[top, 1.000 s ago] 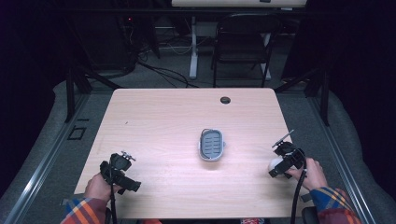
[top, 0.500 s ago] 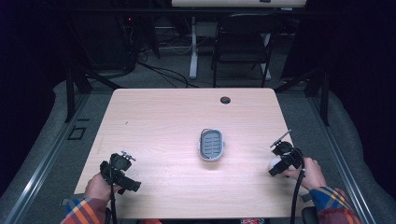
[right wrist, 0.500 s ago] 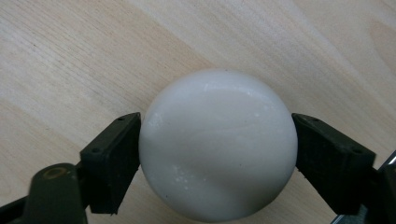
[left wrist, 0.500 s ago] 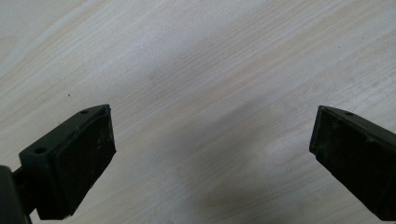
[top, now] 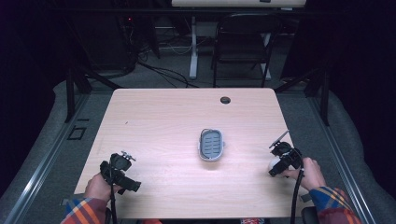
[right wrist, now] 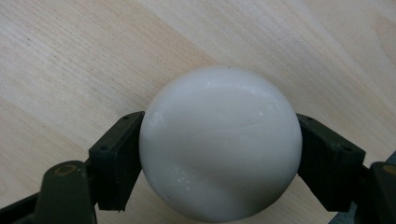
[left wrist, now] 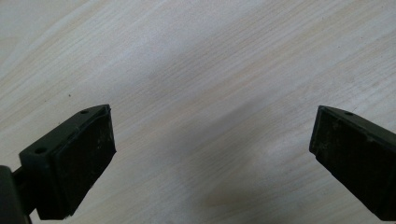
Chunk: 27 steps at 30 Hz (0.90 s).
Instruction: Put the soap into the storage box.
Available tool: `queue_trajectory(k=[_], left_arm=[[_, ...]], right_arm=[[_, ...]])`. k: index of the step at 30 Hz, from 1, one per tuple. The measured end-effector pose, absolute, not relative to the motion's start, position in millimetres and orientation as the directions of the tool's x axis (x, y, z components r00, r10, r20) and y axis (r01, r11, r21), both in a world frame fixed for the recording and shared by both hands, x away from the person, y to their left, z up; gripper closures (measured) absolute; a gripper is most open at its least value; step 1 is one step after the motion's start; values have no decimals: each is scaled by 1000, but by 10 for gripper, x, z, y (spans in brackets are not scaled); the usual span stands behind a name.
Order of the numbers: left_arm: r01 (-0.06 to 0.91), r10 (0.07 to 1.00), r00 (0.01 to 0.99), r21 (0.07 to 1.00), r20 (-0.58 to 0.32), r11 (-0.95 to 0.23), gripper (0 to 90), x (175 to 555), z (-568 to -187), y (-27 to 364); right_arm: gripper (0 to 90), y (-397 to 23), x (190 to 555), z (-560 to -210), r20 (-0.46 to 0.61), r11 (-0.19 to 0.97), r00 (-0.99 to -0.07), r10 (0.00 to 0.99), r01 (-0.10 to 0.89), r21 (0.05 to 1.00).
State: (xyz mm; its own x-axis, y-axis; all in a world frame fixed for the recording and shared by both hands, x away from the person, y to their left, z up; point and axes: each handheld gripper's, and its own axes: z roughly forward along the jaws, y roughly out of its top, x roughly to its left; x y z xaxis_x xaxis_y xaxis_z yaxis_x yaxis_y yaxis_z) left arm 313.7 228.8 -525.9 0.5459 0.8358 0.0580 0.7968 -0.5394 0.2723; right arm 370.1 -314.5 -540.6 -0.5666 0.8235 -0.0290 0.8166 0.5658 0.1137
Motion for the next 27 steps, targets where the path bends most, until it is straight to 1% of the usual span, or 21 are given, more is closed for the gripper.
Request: queue_trajectory(k=[1,3,9,13,14,16,18,19,21,22,24,27], left_arm=[[797,836,546,273,58,-540,0,3137,-5259,2288],[797,836,546,272,58,-539,0,3138,-5259,2288],[796,836,546,273,59,-540,0,3137,-5261,2288],[796,836,546,274,60,-540,0,3136,-5260,2286],[796,836,546,274,60,-540,0,3136,-5261,2287],[796,836,546,273,60,-540,0,3137,-5261,2287],[796,836,546,274,60,-540,0,3136,-5260,2287],[796,836,546,273,60,-540,0,3137,-5260,2288],[796,836,546,274,60,-540,0,3136,-5260,2287],[796,836,546,274,60,-540,0,3136,-5260,2287],[797,836,546,272,59,-540,0,3137,-5259,2288],[797,836,545,272,59,-539,0,3137,-5259,2288]], right_arm=[[228,-3138,3685,-5437,-23,541,-544,839,827,152],[229,-3141,3703,-5409,-30,566,-567,824,816,117],[230,-3136,3711,-5403,-19,572,-573,819,814,105],[231,-3137,3717,-5388,-18,570,-571,820,815,105],[231,-3139,3706,-5387,-11,550,-554,832,824,138],[230,-3143,3708,-5375,-9,549,-554,833,824,141],[231,-3147,3725,-5329,-22,573,-574,818,812,109],[230,-3140,3710,-5352,-13,550,-554,832,823,142],[230,-3135,3709,-5349,-11,551,-556,831,821,146],[230,-3135,3709,-5349,-11,551,-556,831,821,146],[231,-3130,3730,-5304,-25,584,-585,811,806,99],[231,-3119,3727,-5305,-21,580,-582,813,807,110]])
